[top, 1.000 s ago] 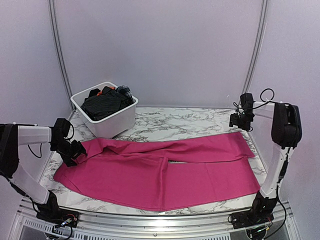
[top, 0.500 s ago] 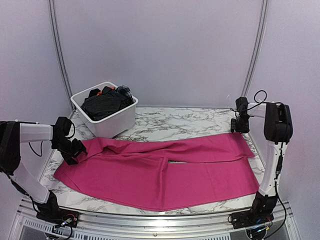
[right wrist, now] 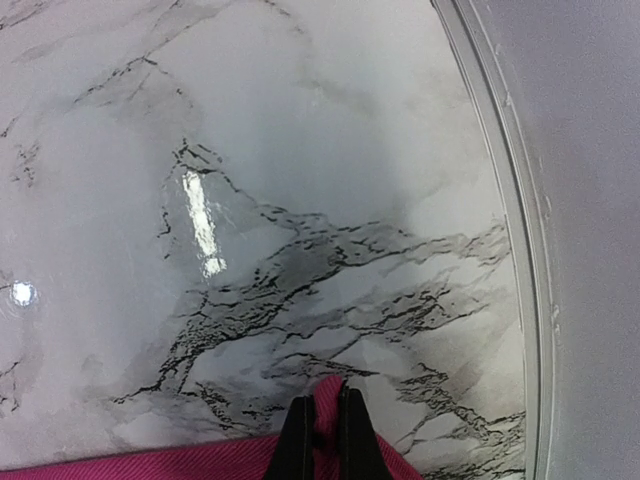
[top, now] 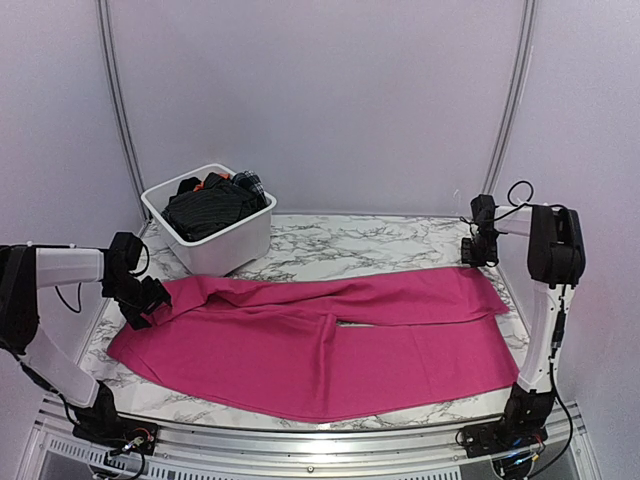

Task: Fold and stack the mixed laundry pile
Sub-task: Fold the flattened trousers at the center of the board.

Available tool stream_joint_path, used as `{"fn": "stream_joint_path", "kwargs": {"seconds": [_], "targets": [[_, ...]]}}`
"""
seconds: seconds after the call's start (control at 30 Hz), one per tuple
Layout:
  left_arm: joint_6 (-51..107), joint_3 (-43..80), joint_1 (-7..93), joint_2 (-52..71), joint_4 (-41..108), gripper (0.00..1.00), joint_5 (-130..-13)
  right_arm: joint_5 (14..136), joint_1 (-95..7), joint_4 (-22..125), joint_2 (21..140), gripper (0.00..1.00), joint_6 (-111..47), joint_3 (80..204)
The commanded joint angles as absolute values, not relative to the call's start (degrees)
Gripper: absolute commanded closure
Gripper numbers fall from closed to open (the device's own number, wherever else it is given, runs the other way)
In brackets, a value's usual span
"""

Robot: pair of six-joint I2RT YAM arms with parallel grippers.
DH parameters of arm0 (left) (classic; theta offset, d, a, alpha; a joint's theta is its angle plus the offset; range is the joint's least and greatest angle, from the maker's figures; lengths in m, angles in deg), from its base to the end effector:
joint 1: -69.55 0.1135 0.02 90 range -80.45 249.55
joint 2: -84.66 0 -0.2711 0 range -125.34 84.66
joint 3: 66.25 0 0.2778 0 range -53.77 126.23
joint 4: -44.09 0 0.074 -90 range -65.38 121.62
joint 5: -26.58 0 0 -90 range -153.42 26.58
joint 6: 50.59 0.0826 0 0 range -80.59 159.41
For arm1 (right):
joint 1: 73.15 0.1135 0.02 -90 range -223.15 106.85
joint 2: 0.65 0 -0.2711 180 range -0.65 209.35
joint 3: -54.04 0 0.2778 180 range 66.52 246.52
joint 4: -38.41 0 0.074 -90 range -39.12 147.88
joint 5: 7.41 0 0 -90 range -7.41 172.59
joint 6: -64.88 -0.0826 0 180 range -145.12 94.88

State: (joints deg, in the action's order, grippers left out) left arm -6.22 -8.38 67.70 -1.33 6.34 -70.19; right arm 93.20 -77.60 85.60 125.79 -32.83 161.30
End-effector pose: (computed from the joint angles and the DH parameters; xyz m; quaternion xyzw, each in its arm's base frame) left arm 0.3094 -0.0197 0.1106 -0.3525 0.9104 -0.1369 0.1678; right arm 0.5029 -0.0544 0.0982 0.1221 0.9671 -0.0847 0.2064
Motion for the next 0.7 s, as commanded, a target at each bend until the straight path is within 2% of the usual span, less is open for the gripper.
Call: {"fn": "stream_joint_path", "kwargs": {"seconds": [0.0,0.2,0.37,0.67], "targets": [[-5.82,-7.03,67.76,0.23,3.47,0.24,-68.91,93.23,-77.81,86.57,124.95,1.00,-33.36,162.93],[-5.91,-7.23,67.55,-1.62,4.02,0.25,-69.37,92.00,-77.75,86.57,123.95,1.00,-33.46,163.35],[-4.98,-5.55,67.10,-4.34,4.88,0.31,-69.53,90.53,-77.79,86.61,123.85,1.00,-33.96,163.46],[-5.16,-3.32,67.08,-2.06,5.59,0.78,-70.73,87.83,-77.81,86.81,119.80,1.00,-34.73,164.41]]}}
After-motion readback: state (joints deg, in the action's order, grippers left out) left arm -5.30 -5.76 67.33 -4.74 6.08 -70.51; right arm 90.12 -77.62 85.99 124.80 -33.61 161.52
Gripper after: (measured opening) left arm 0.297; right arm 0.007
